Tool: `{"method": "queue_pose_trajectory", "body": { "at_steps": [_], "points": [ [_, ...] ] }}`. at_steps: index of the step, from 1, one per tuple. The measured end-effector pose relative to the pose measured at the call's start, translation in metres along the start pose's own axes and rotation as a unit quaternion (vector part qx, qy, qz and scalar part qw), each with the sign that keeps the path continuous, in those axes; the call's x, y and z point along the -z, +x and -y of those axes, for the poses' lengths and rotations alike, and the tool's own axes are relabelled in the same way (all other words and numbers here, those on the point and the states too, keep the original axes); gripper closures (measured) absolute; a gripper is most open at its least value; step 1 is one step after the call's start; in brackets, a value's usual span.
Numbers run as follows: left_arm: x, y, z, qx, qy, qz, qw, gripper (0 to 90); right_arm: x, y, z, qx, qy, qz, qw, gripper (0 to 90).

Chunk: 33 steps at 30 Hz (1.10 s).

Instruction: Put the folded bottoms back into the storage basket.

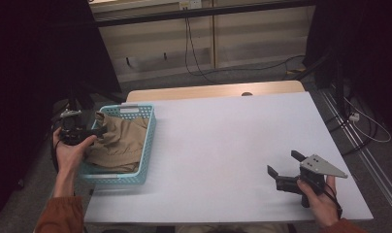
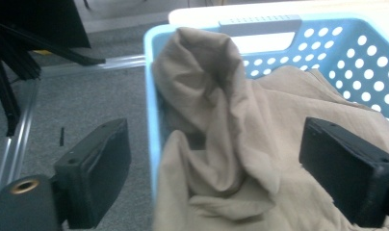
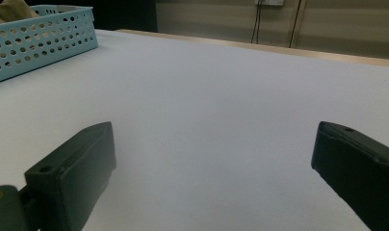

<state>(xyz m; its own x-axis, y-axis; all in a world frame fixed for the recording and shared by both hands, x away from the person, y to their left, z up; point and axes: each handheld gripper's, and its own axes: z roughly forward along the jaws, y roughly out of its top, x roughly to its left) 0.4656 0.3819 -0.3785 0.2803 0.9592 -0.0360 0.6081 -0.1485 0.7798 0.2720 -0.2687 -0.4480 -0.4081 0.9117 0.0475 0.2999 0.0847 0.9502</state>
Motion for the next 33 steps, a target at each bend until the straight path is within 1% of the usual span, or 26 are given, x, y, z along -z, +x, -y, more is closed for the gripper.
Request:
{"method": "queue_pose_trajectory", "body": {
  "at_steps": [2,3,5,8,10,13,14,15,16,18,19,22,25,27,29,31,33],
  "points": [
    [0.004,0.002,0.002,0.005,-0.009,0.003,0.9999,8.3,0.000,-0.001,0.000,-0.001,-0.002,0.000,1.0000,1.7],
    [0.005,0.002,0.002,0.004,-0.011,0.002,0.9999,7.0,0.000,-0.001,0.000,-0.002,-0.001,0.000,1.0000,1.7],
    [0.008,0.000,0.003,-0.005,-0.007,-0.003,1.0000,5.1,-0.001,-0.001,0.000,-0.003,-0.001,-0.001,1.0000,1.7],
    [0.014,-0.002,0.004,-0.012,-0.023,0.004,0.9997,5.0,-0.001,0.000,0.000,-0.001,-0.001,-0.001,1.0000,1.7],
    [0.018,-0.005,0.006,-0.025,-0.034,0.014,0.9990,5.3,-0.001,0.000,0.000,0.000,-0.001,-0.001,1.0000,1.7],
    [0.023,-0.011,0.006,-0.029,-0.043,0.016,0.9985,4.9,0.000,0.000,-0.001,0.000,-0.001,-0.001,1.0000,1.7],
    [0.026,-0.012,0.006,-0.027,-0.049,0.016,0.9983,4.9,0.000,0.000,-0.001,0.001,-0.002,-0.002,1.0000,1.7],
    [0.030,-0.013,0.007,-0.021,-0.062,0.012,0.9977,4.9,0.000,0.000,-0.001,0.002,-0.002,-0.002,1.0000,1.8],
    [0.033,-0.014,0.008,-0.016,-0.075,0.004,0.9971,4.9,0.000,0.000,-0.001,0.003,-0.003,-0.002,1.0000,1.7],
    [0.039,-0.015,0.010,-0.006,-0.087,-0.008,0.9961,5.4,0.000,0.000,-0.001,0.003,-0.003,-0.002,1.0000,1.7],
    [0.040,-0.016,0.011,-0.003,-0.092,-0.009,0.9957,5.5,0.000,0.000,-0.001,0.002,-0.003,-0.001,1.0000,1.8],
    [0.044,-0.019,0.015,-0.005,-0.099,0.003,0.9951,5.7,0.000,0.001,-0.001,0.003,-0.004,0.000,1.0000,1.7],
    [0.049,-0.024,0.019,-0.011,-0.111,0.002,0.9937,5.7,0.000,0.001,-0.002,0.004,-0.005,0.001,1.0000,1.7],
    [0.053,-0.025,0.020,-0.009,-0.114,0.005,0.9934,5.7,0.000,0.002,-0.002,0.003,-0.004,0.001,1.0000,1.7],
    [0.056,-0.027,0.023,-0.004,-0.118,0.010,0.9929,5.7,0.000,0.002,-0.003,0.005,-0.004,0.002,1.0000,1.7],
    [0.060,-0.030,0.025,-0.006,-0.117,0.008,0.9931,5.7,0.000,0.003,-0.003,0.005,-0.005,0.003,1.0000,1.7],
    [0.064,-0.032,0.028,-0.006,-0.123,0.011,0.9923,5.7,-0.001,0.002,-0.003,0.006,-0.004,0.004,1.0000,1.7]
  ]
}}
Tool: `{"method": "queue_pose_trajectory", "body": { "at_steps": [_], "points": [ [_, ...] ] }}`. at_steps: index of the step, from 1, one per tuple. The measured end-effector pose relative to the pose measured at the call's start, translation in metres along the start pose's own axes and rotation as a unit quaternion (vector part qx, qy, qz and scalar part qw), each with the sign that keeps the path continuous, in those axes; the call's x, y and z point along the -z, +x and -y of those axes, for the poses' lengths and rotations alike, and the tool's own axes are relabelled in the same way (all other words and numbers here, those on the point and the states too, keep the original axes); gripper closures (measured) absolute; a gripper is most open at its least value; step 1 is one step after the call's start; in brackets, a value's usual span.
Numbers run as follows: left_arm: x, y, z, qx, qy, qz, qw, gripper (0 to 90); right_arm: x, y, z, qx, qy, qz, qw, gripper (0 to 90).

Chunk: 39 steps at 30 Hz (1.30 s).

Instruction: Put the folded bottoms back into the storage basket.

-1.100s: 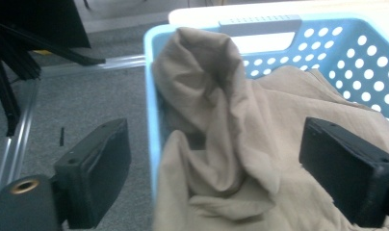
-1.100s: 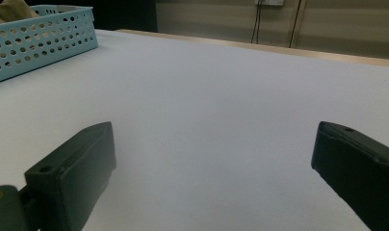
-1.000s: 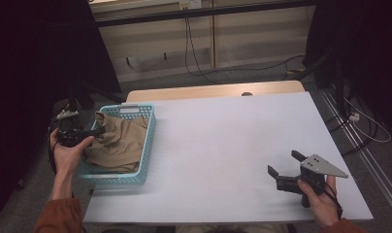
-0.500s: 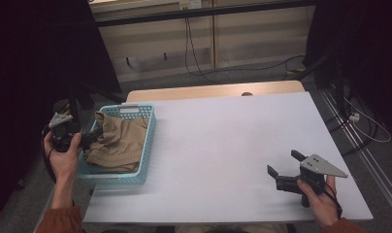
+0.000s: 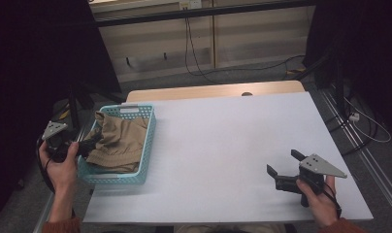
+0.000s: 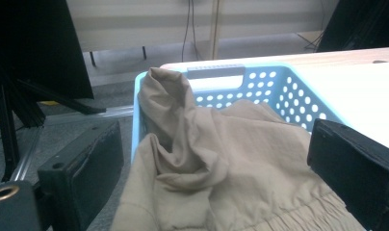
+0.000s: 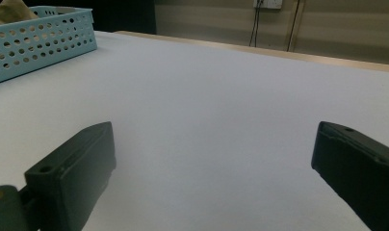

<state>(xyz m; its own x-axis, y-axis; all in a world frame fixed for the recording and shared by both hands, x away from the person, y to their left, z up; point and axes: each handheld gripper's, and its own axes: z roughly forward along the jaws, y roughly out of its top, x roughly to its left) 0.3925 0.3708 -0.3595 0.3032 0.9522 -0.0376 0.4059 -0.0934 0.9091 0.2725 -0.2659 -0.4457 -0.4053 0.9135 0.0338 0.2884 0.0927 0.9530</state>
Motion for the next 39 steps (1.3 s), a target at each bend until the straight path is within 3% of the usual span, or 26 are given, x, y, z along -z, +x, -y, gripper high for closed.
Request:
{"method": "queue_pose_trajectory", "body": {
  "at_steps": [6,14,25,36,38,39],
  "points": [
    [0.016,-0.006,0.004,-0.005,-0.008,-0.001,1.0000,5.7,0.001,0.000,0.000,-0.002,-0.001,0.001,1.0000,1.7],
    [0.035,-0.009,0.006,0.019,-0.022,0.000,0.9996,5.7,0.001,0.001,-0.001,0.001,-0.003,0.000,1.0000,1.7],
    [0.059,-0.033,0.006,-0.004,-0.046,0.016,0.9988,4.8,0.001,0.001,-0.001,0.000,-0.003,-0.002,1.0000,1.7],
    [0.055,-0.059,0.010,-0.014,-0.039,0.035,0.9985,4.2,0.000,0.001,-0.001,0.000,-0.003,-0.004,1.0000,1.8],
    [0.053,-0.065,0.010,-0.014,-0.037,0.024,0.9989,4.0,0.000,0.001,-0.001,0.001,-0.003,-0.004,1.0000,1.8],
    [0.051,-0.067,0.010,-0.013,-0.038,0.030,0.9988,4.0,0.000,0.001,-0.001,0.000,-0.003,-0.004,1.0000,1.7]
  ]
}}
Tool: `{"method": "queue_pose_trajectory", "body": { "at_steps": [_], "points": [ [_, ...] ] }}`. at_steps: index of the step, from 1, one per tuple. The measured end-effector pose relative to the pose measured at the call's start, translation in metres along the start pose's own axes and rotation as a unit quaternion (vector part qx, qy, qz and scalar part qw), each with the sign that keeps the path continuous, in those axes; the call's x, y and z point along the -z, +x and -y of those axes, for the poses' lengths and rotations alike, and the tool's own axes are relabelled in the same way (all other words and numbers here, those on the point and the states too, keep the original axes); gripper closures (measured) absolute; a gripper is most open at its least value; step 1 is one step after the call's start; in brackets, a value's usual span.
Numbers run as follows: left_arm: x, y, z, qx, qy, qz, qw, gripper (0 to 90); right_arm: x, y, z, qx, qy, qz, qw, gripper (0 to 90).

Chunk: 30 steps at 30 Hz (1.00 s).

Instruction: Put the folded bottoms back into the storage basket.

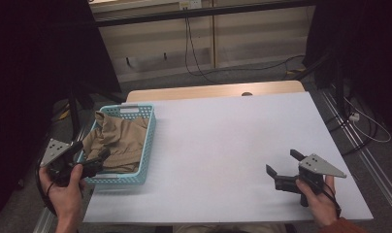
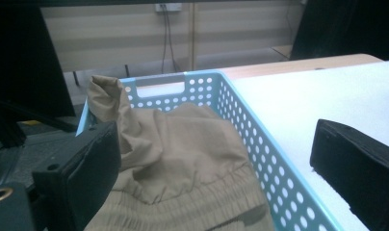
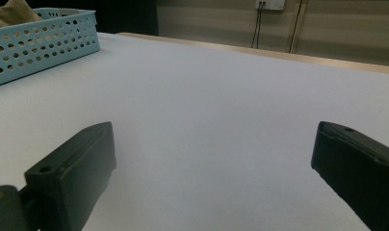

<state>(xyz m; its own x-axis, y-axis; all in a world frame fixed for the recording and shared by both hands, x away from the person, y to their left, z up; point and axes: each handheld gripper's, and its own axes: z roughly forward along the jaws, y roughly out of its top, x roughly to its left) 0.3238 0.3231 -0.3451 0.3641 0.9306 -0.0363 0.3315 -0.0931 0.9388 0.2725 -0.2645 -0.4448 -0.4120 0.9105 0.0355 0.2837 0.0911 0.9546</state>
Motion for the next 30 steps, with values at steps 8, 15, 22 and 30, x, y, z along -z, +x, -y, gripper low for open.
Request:
{"method": "queue_pose_trajectory", "body": {
  "at_steps": [8,15,22,30],
  "points": [
    [-0.012,-0.025,0.000,-0.013,-0.018,0.024,0.9995,3.8,0.000,0.000,0.000,0.000,0.000,0.000,1.0000,1.8],
    [-0.024,-0.041,-0.006,-0.026,-0.005,0.049,0.9984,3.8,0.001,0.000,0.000,0.000,-0.001,0.000,1.0000,1.8],
    [-0.037,-0.057,-0.007,-0.039,0.000,0.062,0.9973,4.1,0.001,0.000,0.000,0.001,-0.001,-0.001,1.0000,1.8],
    [-0.052,-0.078,-0.008,-0.050,-0.002,0.083,0.9953,4.2,0.002,0.000,0.000,0.002,-0.002,-0.001,1.0000,1.7]
  ]
}}
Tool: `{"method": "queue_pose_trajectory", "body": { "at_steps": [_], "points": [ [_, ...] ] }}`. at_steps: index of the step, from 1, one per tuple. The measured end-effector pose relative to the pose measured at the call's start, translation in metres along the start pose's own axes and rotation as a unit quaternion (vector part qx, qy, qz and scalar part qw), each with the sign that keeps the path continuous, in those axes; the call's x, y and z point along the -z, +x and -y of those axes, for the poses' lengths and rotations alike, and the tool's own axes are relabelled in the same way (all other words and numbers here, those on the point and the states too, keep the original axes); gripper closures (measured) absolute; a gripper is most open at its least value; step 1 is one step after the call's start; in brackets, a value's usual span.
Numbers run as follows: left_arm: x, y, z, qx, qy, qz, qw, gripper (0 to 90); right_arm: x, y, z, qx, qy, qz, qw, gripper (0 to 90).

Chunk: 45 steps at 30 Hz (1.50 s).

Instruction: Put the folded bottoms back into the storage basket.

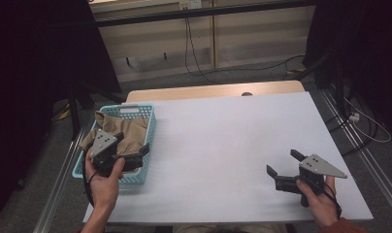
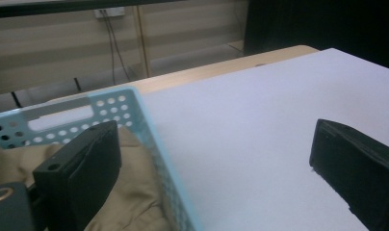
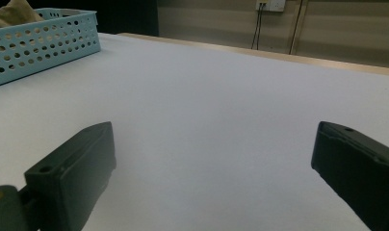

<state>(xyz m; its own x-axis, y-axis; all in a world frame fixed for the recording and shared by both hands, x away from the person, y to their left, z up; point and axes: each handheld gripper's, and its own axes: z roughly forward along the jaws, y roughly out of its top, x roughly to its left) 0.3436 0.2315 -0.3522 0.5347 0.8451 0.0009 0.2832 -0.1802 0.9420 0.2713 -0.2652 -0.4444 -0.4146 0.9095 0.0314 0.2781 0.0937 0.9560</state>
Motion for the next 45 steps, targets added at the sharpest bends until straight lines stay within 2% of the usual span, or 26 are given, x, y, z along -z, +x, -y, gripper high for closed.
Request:
{"method": "queue_pose_trajectory", "body": {
  "at_steps": [2,4,5,6,8,9,10,14,15,18,21,24,26,32,36,38,39,41,45],
  "points": [
    [-0.004,-0.005,-0.001,0.000,-0.013,0.003,0.9999,4.2,0.000,0.000,0.000,0.000,0.002,0.000,1.0000,1.8],
    [-0.009,-0.009,-0.002,0.006,-0.019,0.022,0.9996,4.3,0.000,0.000,0.000,0.001,0.000,-0.001,1.0000,1.7],
    [-0.010,-0.011,-0.003,0.002,-0.020,0.017,0.9996,4.3,0.001,0.000,0.000,0.001,0.000,0.000,1.0000,1.7],
    [-0.012,-0.012,-0.003,-0.002,-0.017,0.018,0.9997,4.3,0.001,0.000,0.000,0.001,-0.001,-0.001,1.0000,1.7],
    [-0.017,-0.015,-0.002,0.007,-0.012,0.029,0.9995,4.3,0.001,0.000,0.000,0.000,-0.001,0.001,1.0000,1.8],
    [-0.019,-0.018,-0.001,0.008,-0.011,0.027,0.9995,4.3,0.002,-0.001,0.000,0.000,0.000,0.001,1.0000,1.7],
    [-0.021,-0.020,-0.001,0.000,-0.005,0.030,0.9995,4.3,0.002,-0.001,0.000,0.000,0.000,0.002,1.0000,1.8],
    [-0.030,-0.029,0.002,-0.001,0.014,0.052,0.9985,4.3,0.003,-0.001,0.001,0.001,-0.001,0.002,1.0000,1.7],
    [-0.031,-0.033,0.003,0.004,0.015,0.061,0.9980,4.3,0.004,0.000,0.001,-0.001,-0.001,0.003,1.0000,1.8],
    [-0.036,-0.043,0.008,-0.009,0.019,0.073,0.9971,4.3,0.006,-0.001,0.001,-0.002,-0.001,0.007,1.0000,1.7],
    [-0.039,-0.050,0.012,-0.010,0.020,0.075,0.9969,4.3,0.008,-0.002,0.002,-0.003,-0.003,0.010,0.9999,1.8],
    [-0.040,-0.056,0.016,-0.019,0.013,0.072,0.9971,5.3,0.009,-0.002,0.002,-0.004,-0.001,0.010,0.9999,1.8],
    [-0.041,-0.057,0.019,-0.010,0.009,0.074,0.9972,5.6,0.010,-0.002,0.003,-0.003,-0.002,0.010,0.9999,1.8],
    [-0.043,-0.060,0.029,-0.014,0.025,0.080,0.9964,5.3,0.015,-0.002,0.004,-0.006,-0.004,0.015,0.9999,1.8],
    [-0.043,-0.061,0.038,-0.009,0.036,0.080,0.9961,5.3,0.017,-0.003,0.005,-0.006,-0.005,0.018,0.9998,1.8],
    [-0.043,-0.062,0.042,-0.004,0.042,0.089,0.9952,5.3,0.018,-0.004,0.005,-0.008,-0.005,0.020,0.9998,1.8],
    [-0.042,-0.062,0.044,-0.009,0.047,0.090,0.9948,5.3,0.019,-0.004,0.006,-0.009,-0.004,0.021,0.9997,1.8],
    [-0.042,-0.062,0.047,-0.014,0.044,0.085,0.9953,5.3,0.020,-0.004,0.006,-0.010,-0.005,0.022,0.9997,1.8],
    [-0.043,-0.062,0.051,-0.010,0.042,0.083,0.9956,5.3,0.020,-0.004,0.006,-0.011,-0.004,0.023,0.9997,1.8]
  ]
}}
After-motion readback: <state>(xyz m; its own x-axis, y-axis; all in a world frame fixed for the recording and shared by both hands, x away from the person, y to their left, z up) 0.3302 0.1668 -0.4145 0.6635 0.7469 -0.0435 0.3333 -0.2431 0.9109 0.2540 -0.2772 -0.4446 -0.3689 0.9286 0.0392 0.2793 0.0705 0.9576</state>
